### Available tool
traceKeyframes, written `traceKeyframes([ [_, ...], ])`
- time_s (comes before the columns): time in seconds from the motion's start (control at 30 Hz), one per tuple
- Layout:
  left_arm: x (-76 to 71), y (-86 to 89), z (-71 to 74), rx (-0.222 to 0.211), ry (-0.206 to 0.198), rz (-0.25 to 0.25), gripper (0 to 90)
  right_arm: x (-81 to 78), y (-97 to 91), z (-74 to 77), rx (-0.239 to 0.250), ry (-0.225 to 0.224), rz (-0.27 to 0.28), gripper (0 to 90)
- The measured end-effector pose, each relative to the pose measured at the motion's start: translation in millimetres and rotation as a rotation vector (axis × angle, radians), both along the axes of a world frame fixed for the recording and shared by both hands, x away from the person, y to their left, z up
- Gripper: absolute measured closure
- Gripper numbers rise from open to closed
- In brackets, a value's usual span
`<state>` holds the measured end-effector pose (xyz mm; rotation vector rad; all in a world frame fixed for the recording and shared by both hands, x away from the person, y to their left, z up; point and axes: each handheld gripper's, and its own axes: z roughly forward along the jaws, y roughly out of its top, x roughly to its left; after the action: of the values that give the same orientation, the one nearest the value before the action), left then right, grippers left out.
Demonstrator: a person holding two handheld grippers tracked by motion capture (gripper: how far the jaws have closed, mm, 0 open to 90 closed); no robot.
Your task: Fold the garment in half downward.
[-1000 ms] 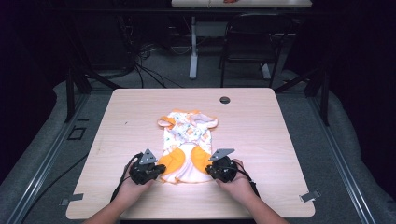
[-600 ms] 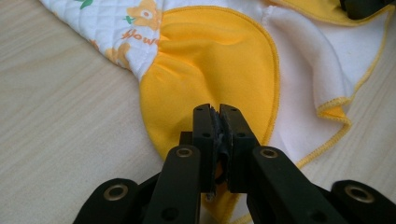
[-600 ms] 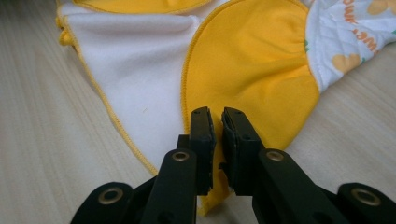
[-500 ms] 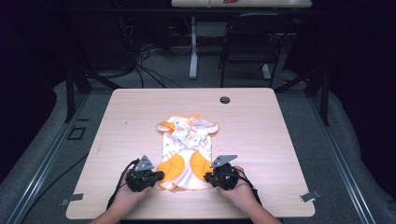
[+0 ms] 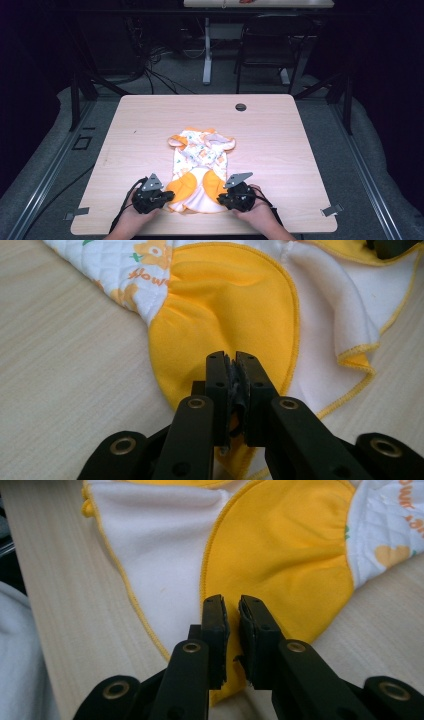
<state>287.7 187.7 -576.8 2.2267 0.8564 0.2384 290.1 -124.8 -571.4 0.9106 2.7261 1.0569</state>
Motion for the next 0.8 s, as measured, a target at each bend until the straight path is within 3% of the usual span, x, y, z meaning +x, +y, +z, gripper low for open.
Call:
traceKeyframes([
  [0.27,-9.7,-2.6,1.6,0.011,0.014,-0.03,85.0,-11.3,2.9,1.8,-0.021,0.005,0.037,79.7],
  [0.63,-8.9,-1.1,3.3,0.011,0.048,-0.022,85.0,-8.9,-3.6,5.1,-0.053,0.032,0.058,80.3],
  [0.8,-8.4,0.8,3.0,-0.01,0.065,-0.02,84.1,-8.5,-4.7,6.2,-0.064,0.033,0.064,79.6],
])
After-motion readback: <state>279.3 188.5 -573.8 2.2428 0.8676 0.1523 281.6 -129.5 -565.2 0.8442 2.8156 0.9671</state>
